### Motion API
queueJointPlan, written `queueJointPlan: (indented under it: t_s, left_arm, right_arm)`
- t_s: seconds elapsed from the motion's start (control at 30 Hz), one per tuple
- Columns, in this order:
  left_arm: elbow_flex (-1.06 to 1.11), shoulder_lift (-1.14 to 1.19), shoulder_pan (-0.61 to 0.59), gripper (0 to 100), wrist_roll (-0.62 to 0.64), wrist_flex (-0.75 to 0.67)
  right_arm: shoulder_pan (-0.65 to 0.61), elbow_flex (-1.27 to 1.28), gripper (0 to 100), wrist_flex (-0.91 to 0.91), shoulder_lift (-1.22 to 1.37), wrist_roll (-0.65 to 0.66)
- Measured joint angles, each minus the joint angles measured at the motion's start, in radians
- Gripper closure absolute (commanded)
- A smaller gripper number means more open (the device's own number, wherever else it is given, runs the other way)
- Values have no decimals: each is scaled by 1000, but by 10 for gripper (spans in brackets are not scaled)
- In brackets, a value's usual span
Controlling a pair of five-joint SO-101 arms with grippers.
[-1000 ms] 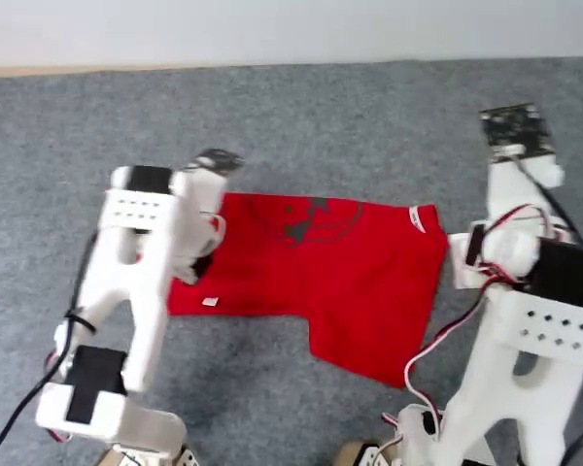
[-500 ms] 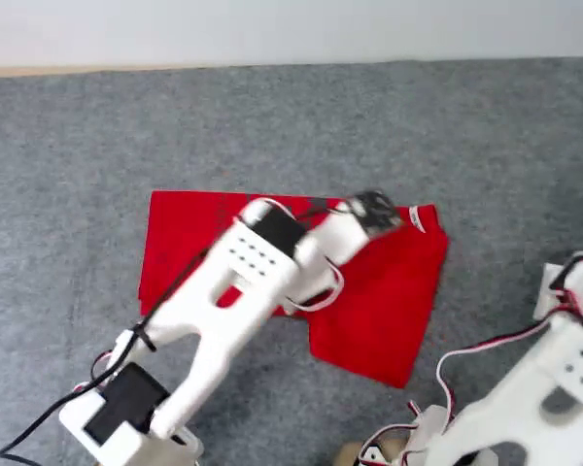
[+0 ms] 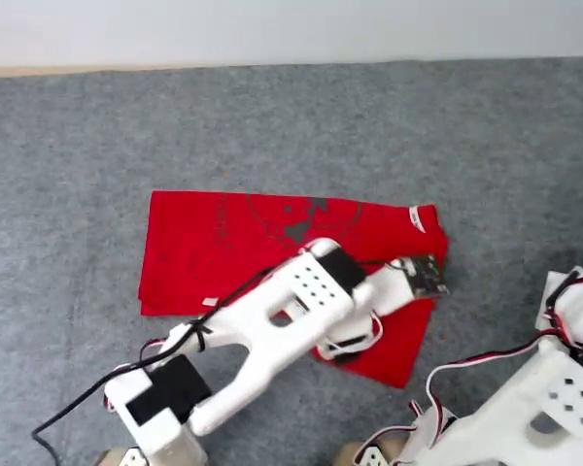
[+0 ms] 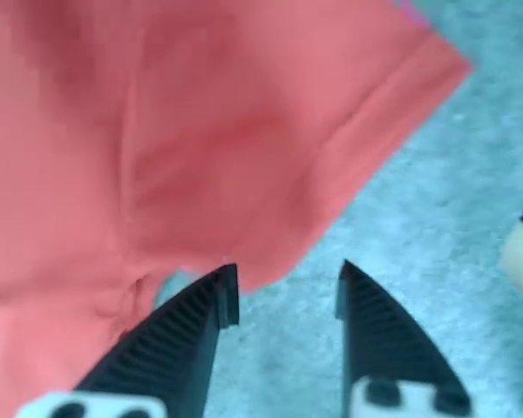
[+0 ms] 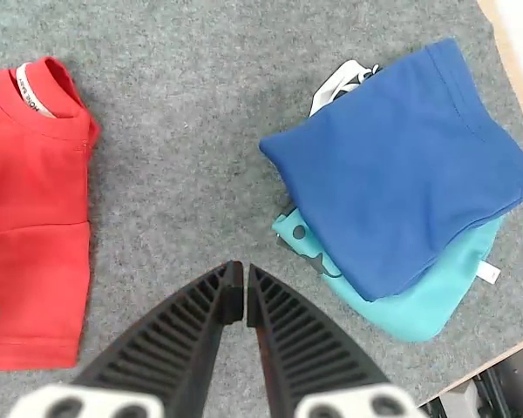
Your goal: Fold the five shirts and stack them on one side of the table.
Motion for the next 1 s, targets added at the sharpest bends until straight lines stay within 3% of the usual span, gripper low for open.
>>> queueJointPlan:
  t_s: [0.33, 0.57, 1.0]
  left_arm:
    - [-9, 43, 46, 774, -127, -32]
    - [-167, 203, 48, 775, -167, -32]
    - [-397, 358, 48, 779, -201, 98]
  right_arm:
    - [0, 0, 990, 0, -3, 0]
    - [0, 0, 990, 0, -3, 0]
    - [0, 0, 990, 0, -3, 0]
